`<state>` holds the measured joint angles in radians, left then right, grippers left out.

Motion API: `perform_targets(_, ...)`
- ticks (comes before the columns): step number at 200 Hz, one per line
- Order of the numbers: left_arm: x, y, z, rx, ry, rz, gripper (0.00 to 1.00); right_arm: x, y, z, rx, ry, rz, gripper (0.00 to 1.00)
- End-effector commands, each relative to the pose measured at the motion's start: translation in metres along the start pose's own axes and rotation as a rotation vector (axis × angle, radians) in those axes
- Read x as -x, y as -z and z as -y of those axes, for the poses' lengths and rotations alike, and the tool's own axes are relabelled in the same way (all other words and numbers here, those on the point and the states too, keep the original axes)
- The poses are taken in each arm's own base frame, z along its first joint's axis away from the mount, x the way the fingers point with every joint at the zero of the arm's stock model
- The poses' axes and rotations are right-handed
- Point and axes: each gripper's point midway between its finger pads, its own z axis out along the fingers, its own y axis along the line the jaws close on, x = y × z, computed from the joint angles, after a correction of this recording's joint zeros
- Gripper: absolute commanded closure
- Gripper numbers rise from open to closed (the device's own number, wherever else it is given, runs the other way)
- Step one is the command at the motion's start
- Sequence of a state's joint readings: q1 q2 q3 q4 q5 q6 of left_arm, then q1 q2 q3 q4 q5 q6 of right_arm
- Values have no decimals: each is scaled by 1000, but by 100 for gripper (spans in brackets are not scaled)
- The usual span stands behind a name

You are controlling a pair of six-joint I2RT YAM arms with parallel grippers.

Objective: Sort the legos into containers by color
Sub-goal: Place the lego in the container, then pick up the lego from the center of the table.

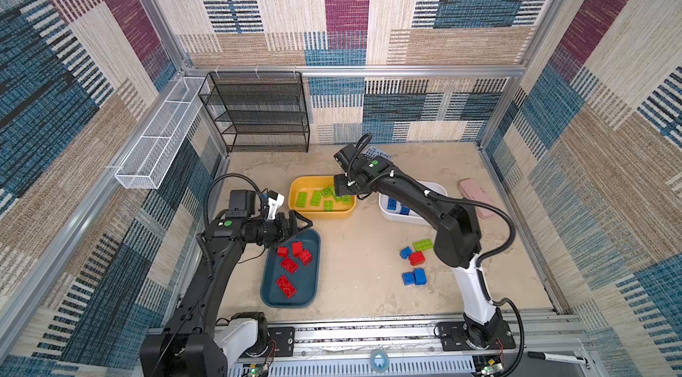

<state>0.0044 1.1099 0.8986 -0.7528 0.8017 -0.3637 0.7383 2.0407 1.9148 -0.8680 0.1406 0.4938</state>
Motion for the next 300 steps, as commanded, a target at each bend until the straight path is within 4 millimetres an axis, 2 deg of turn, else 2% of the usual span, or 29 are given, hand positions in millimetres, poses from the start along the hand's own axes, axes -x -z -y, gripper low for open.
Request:
perform_targets(1,1,-1,11,-63,-22,-9,6,-16,27,17,-2,-25,21,22)
perform_targets(15,0,-1,14,-85,-16,-17,6,-38,41,37,-44,-28,1,20)
perform_targets(19,0,-1,16,-92,-14,-18,6,-51,41,47,-67,-32,-22,19)
perform_targets(42,-2,0,22,-114,-15,-27,6,-97,57,79,-114,-87,-68,18)
perform_targets(62,-4,-2,25,-124,-17,-33,6,-135,62,101,-142,-168,-105,16)
perform_targets(77,-5,-6,25,-121,-19,-45,6,-155,60,108,-131,-233,-127,15)
perform_targets(112,-8,-12,27,-115,-25,-57,6,-178,49,95,-16,-405,-162,17)
perform_targets(136,-10,-13,25,-111,-28,-55,6,-200,40,102,-28,-495,-193,19)
perform_targets(181,-11,-16,20,-99,-25,-62,6,-224,30,116,-78,-553,-221,21)
perform_targets(225,-9,-16,20,-97,-30,-59,6,-212,18,128,-164,-530,-169,24)
perform_targets(258,-12,-17,17,-91,-29,-60,6,-206,11,143,-237,-532,-145,31)
perform_targets(300,-12,-18,16,-90,-32,-63,6,-209,2,152,-283,-485,-159,46)
